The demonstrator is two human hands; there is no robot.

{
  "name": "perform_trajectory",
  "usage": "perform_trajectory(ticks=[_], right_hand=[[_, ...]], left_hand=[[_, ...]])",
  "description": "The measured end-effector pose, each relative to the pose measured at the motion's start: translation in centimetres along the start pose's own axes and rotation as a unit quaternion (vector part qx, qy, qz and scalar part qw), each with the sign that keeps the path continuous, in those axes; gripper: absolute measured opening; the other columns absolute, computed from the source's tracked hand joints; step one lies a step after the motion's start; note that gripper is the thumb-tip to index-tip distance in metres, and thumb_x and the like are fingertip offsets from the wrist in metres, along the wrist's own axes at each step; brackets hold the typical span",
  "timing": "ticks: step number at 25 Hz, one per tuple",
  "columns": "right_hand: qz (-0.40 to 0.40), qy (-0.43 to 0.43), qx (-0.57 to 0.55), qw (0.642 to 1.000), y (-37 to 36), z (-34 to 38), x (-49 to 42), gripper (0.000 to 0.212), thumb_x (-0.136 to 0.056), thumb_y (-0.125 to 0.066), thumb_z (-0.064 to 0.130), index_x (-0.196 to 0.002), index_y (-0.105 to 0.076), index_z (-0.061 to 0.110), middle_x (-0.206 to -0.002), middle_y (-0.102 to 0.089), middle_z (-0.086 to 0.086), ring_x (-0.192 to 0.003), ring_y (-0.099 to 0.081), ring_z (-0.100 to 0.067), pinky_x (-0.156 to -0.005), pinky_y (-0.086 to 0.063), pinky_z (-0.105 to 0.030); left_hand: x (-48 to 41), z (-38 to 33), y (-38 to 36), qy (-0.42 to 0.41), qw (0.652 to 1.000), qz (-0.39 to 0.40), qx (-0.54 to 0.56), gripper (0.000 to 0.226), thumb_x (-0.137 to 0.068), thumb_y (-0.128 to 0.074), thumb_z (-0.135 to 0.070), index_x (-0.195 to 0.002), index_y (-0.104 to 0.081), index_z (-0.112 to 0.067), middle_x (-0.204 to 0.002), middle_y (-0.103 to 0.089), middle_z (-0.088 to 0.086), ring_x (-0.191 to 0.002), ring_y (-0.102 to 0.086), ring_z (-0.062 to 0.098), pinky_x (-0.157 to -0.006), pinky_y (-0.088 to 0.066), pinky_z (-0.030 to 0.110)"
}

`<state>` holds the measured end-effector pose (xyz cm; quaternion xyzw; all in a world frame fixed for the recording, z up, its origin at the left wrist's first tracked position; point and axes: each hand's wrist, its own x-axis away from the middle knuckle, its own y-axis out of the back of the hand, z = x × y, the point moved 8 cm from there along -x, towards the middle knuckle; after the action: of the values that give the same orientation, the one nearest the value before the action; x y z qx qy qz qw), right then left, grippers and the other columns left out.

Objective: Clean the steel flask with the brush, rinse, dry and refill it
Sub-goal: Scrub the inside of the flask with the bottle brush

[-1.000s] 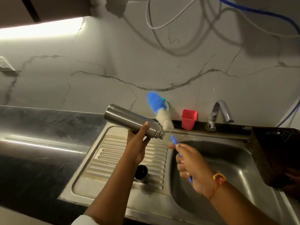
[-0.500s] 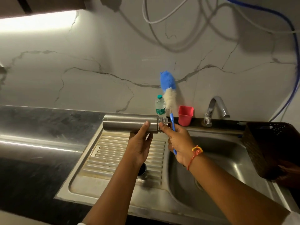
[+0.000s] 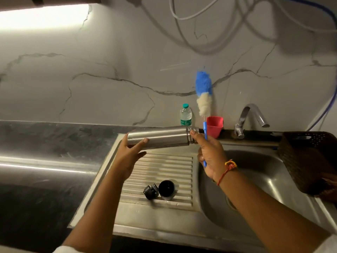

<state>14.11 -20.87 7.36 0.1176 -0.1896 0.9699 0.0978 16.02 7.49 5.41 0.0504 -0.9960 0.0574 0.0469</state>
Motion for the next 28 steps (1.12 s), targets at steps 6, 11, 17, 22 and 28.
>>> perform_trajectory(ticks=[6,11,17,22,28], right_hand=[[-0.045,-0.004,0.002,0.999,0.2,-1.0,-0.3,0.026,-0.081,-0.079,0.036,-0.086,-0.062,0.018,-0.059,-0.04,0.006,-0.047,-0.029,-0.006,-0.043,-0.029,-0.022],[-0.066,-0.007,0.025,0.997,0.2,-1.2,-0.9,0.032,-0.08,-0.079,0.04,-0.092,-0.064,0.014,-0.063,-0.048,0.005,-0.046,-0.033,-0.005,-0.043,-0.033,-0.022],[-0.073,0.035,0.19,0.978,0.4,0.9,-0.1,0.031,-0.1,-0.053,0.041,-0.111,-0.063,0.014,-0.082,-0.055,-0.01,-0.051,-0.041,-0.008,-0.047,-0.037,-0.025],[-0.005,0.252,0.355,0.9,0.0,0.6,7.9,0.035,-0.103,-0.046,0.021,-0.136,-0.043,0.034,-0.062,-0.055,0.004,-0.05,-0.052,-0.004,-0.045,-0.039,-0.014],[0.016,0.193,0.459,0.867,1.8,-1.6,4.8,0.039,-0.104,-0.045,0.023,-0.143,-0.049,0.02,-0.073,-0.062,0.007,-0.058,-0.06,-0.006,-0.047,-0.047,-0.017]], left_hand=[[-1.9,-3.4,-0.9,-0.096,0.882,0.107,-0.448,0.096,-0.049,-0.09,-0.06,-0.133,-0.05,-0.035,-0.129,-0.057,-0.002,-0.11,-0.062,0.023,-0.092,-0.058,0.045],[-2.4,-3.1,-4.4,-0.178,0.751,0.11,-0.626,0.102,-0.06,-0.088,-0.066,-0.143,-0.042,-0.029,-0.137,-0.053,0.002,-0.115,-0.054,0.024,-0.093,-0.052,0.041],[-3.3,-2.9,-5.6,-0.228,0.709,0.036,-0.667,0.079,-0.071,-0.076,-0.067,-0.136,-0.05,-0.03,-0.121,-0.063,-0.001,-0.098,-0.063,0.022,-0.07,-0.052,0.033],[-4.2,-4.9,-5.0,-0.197,0.719,-0.056,-0.664,0.062,-0.072,-0.071,-0.067,-0.116,-0.055,-0.027,-0.103,-0.067,-0.003,-0.079,-0.058,0.022,-0.062,-0.042,0.031],[-3.9,-6.3,-6.7,-0.194,0.709,-0.083,-0.673,0.062,-0.069,-0.071,-0.068,-0.116,-0.057,-0.028,-0.096,-0.066,-0.005,-0.077,-0.059,0.019,-0.062,-0.046,0.03]])
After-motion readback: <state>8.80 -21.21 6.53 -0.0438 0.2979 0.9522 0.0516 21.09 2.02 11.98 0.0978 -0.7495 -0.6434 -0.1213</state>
